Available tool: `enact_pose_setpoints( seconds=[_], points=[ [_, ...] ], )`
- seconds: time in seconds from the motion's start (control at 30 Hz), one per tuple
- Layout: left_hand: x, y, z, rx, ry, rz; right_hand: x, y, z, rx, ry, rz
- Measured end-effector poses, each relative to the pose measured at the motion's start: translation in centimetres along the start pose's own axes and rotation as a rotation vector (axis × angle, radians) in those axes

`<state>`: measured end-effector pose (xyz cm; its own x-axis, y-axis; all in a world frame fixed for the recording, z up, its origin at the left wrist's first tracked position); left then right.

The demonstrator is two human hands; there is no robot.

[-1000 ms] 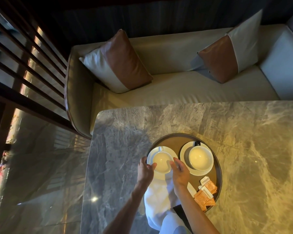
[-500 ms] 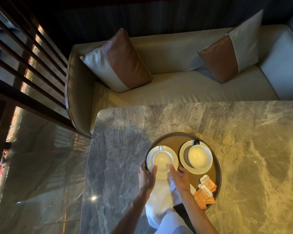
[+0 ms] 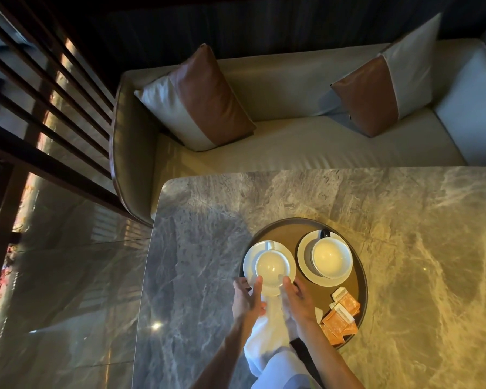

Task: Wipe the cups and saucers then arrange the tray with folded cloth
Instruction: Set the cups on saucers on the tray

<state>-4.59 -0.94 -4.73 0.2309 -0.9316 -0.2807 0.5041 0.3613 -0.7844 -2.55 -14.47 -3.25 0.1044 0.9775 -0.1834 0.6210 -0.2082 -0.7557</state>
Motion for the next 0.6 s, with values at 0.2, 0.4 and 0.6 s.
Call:
enact_pose_setpoints(
  seconds=[0.2,0.4,0.6],
  points=[
    [-0.9,0.9,1.7,0.04,0.108,0.015,0.8,0.3,0.3,-0.016,0.023,0.072],
    [-0.4,0.7,2.2,-0.048,0.18,0.044,1.0,1.2,0.5,-0.036,-0.053,0.133],
    [0.3,0.8,1.7,-0.057,0.115,0.041,1.0,1.0,0.7,-0.002,-0.018,0.099]
  ],
)
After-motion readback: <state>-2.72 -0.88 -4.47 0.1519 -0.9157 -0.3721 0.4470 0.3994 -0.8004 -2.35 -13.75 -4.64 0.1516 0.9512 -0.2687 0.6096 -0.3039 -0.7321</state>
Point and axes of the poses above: each hand's wrist, its own y-axis towards the middle knuckle, its own x-axis out of the palm, z = x × y, the point moved 3 cm from there along y, towards the middle knuckle, and after that the axes turned 1 degree about -x, right-handed, at the moved point
